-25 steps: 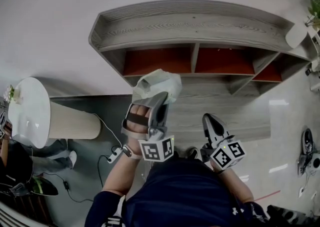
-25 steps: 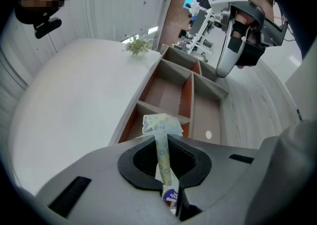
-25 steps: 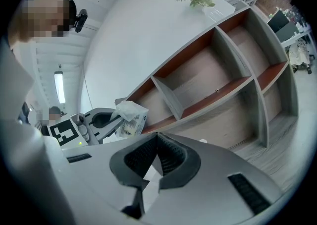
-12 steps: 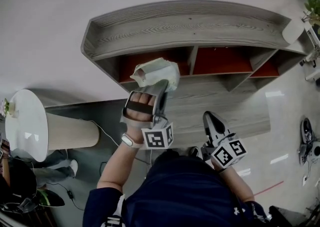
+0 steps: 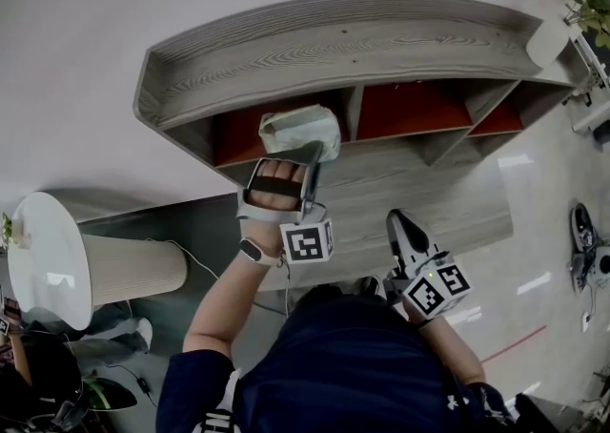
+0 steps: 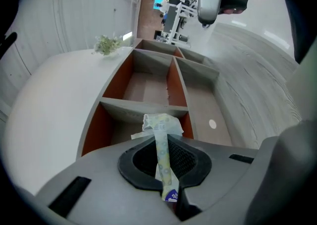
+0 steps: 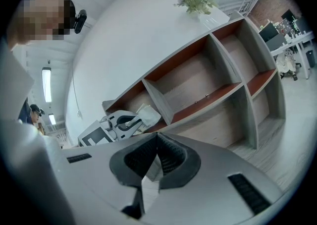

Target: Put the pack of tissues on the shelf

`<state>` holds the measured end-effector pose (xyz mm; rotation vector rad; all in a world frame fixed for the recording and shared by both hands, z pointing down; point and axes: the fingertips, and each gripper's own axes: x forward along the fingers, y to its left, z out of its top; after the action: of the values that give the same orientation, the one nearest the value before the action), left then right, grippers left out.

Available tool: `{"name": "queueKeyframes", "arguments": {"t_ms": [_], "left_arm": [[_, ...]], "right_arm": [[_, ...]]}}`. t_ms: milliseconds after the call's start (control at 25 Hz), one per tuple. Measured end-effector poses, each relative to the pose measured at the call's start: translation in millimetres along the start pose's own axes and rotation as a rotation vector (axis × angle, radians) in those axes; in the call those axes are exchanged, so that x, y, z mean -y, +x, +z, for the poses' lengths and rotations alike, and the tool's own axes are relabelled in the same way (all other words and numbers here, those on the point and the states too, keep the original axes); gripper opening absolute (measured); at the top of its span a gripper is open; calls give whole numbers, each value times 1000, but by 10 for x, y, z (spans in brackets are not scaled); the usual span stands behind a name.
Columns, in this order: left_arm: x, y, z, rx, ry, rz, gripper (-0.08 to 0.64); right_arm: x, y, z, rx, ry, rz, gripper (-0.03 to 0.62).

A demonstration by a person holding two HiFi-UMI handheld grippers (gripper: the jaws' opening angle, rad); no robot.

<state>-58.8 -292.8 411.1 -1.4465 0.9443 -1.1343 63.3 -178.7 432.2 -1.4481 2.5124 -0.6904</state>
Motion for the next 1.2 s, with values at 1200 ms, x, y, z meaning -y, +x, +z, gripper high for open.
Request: {"name": "queueKeyframes", "arguments": {"t_ms": [1200], "left_arm": [[283, 496, 93, -35, -255, -309, 146]], "right_arm": [[233, -197, -35, 34, 64, -113, 11]]}}
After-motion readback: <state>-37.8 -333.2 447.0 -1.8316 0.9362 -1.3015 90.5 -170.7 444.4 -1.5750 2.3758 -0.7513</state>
